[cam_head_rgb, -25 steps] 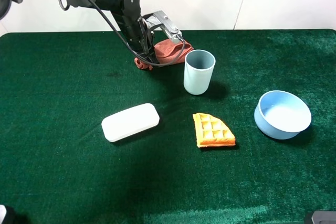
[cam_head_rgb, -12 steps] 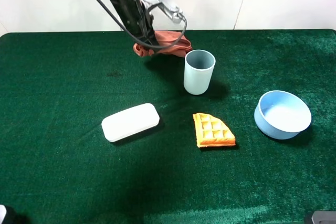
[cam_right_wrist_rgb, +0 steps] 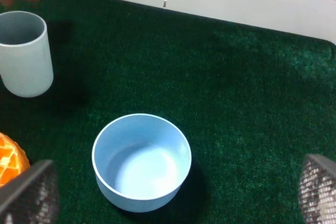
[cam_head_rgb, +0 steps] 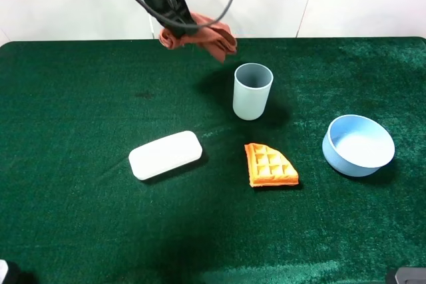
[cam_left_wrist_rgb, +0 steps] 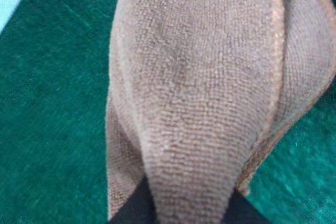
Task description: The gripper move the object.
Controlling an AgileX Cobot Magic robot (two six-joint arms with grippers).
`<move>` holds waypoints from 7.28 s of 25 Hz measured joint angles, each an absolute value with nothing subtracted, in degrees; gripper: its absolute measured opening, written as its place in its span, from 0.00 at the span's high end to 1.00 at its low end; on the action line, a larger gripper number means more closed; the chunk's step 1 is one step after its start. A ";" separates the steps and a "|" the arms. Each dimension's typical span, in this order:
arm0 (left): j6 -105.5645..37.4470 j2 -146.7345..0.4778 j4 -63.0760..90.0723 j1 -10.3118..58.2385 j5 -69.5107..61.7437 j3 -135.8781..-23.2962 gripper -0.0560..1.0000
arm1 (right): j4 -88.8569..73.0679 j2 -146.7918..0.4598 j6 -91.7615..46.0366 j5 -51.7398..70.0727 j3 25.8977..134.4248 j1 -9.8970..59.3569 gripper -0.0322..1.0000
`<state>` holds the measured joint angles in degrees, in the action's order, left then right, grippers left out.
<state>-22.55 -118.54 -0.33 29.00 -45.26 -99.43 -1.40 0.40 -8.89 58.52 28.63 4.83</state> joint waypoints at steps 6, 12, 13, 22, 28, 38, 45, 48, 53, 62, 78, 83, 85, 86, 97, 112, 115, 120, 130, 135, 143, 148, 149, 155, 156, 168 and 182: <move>-19.35 -112.51 -1.67 29.00 -54.02 -99.45 0.85 | -1.40 0.40 -8.89 58.52 28.63 4.83 0.30; -16.14 -105.42 -3.03 29.00 -59.94 -95.43 0.85 | -1.40 0.40 -8.89 58.52 28.63 4.83 0.30; -15.55 -103.69 -3.50 29.00 -59.94 -93.82 0.85 | -1.40 0.40 -8.89 58.52 28.63 4.83 0.30; -12.24 -88.97 -4.66 27.25 -59.26 -77.21 0.85 | -1.40 0.40 -8.89 58.52 28.63 4.83 0.30; -8.95 -80.74 -7.82 24.88 -57.16 -66.40 0.85 | -1.40 0.40 -8.89 58.57 28.63 4.83 0.30; -5.60 -76.32 -8.79 21.88 -44.90 -51.10 0.85 | -1.40 0.40 -8.89 58.57 28.63 4.83 0.30; 0.00 -76.27 -11.13 21.88 -35.30 -42.66 0.85 | -1.40 0.40 -8.89 58.57 28.63 4.83 0.30; 3.24 -76.22 -12.03 21.88 -35.10 -40.56 0.85 | -1.40 0.40 -8.89 58.57 28.63 4.83 0.30; 9.56 -76.22 -14.95 21.88 -34.74 -37.60 0.85 | -1.40 0.40 -8.89 58.57 28.63 4.83 0.30; 16.38 -76.12 -19.09 21.88 -27.60 -31.50 0.85 | -1.40 0.40 -8.89 58.57 28.63 4.83 0.30; 18.06 -76.06 -8.27 21.88 -30.62 -26.59 0.85 | -1.40 0.40 -8.89 58.57 28.63 4.83 0.30; 18.15 -76.06 -7.41 21.88 -32.21 -26.59 0.85 | -1.40 0.40 -8.89 58.57 28.63 4.83 0.30; 18.15 -76.06 -7.41 21.88 -32.27 -26.59 0.85 | -1.40 0.40 -8.89 58.57 28.63 4.83 0.30; 18.15 -76.06 -7.41 21.88 -32.27 -26.59 0.85 | -1.40 0.40 -8.89 58.57 28.63 4.83 0.30; 18.15 -76.06 -7.41 21.88 -32.27 -26.59 0.83 | -1.40 0.40 -8.89 58.57 28.63 4.83 0.30; 16.04 -76.06 -7.41 21.88 -32.27 -26.59 0.07 | -1.40 0.40 -8.89 58.57 28.63 4.83 0.30; 16.04 -76.06 -7.41 21.88 -32.27 -26.59 0.06 | -1.40 0.40 -8.89 58.57 28.63 4.83 0.30; 16.04 -76.06 -7.41 21.88 -32.27 -26.59 0.06 | -1.40 0.40 -8.89 58.57 28.63 4.83 0.30; 16.04 -76.06 -7.41 21.88 -32.27 -26.59 0.02 | -1.40 0.40 -8.89 58.57 28.63 4.83 0.30; 16.04 -76.06 -7.41 21.88 -32.27 -26.59 0.01 | -1.40 0.40 -8.89 58.57 28.63 4.83 0.30; 16.04 -76.11 -7.41 21.88 -33.91 -26.91 0.01 | -1.35 0.40 -8.89 58.57 28.63 4.83 0.30; 16.04 -76.17 -4.54 21.88 -35.60 -30.19 0.01 | -1.35 0.40 -8.89 58.57 28.63 4.83 0.30; 16.04 -75.89 -3.92 21.88 -36.70 -31.20 0.01 | -1.35 0.40 -8.89 58.57 28.63 4.83 0.30; 16.11 -67.88 -1.94 21.88 -47.96 -36.32 0.01 | -1.35 0.40 -8.89 58.57 28.63 4.83 0.30; 16.25 -65.60 -1.94 21.88 -50.21 -36.40 0.01 | -1.35 0.40 -8.89 58.57 28.63 4.83 0.30; 14.93 -38.49 -7.65 14.59 -62.48 -32.58 0.01 | -1.35 0.40 -8.89 58.57 28.63 4.83 0.30; 11.11 -14.44 -7.01 1.04 -61.02 -28.91 0.01 | -1.35 0.40 -8.89 58.57 28.63 4.83 0.30</move>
<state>11.11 -14.44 -7.01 1.04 -61.02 -28.91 -1.35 0.40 -8.89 58.57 28.63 4.83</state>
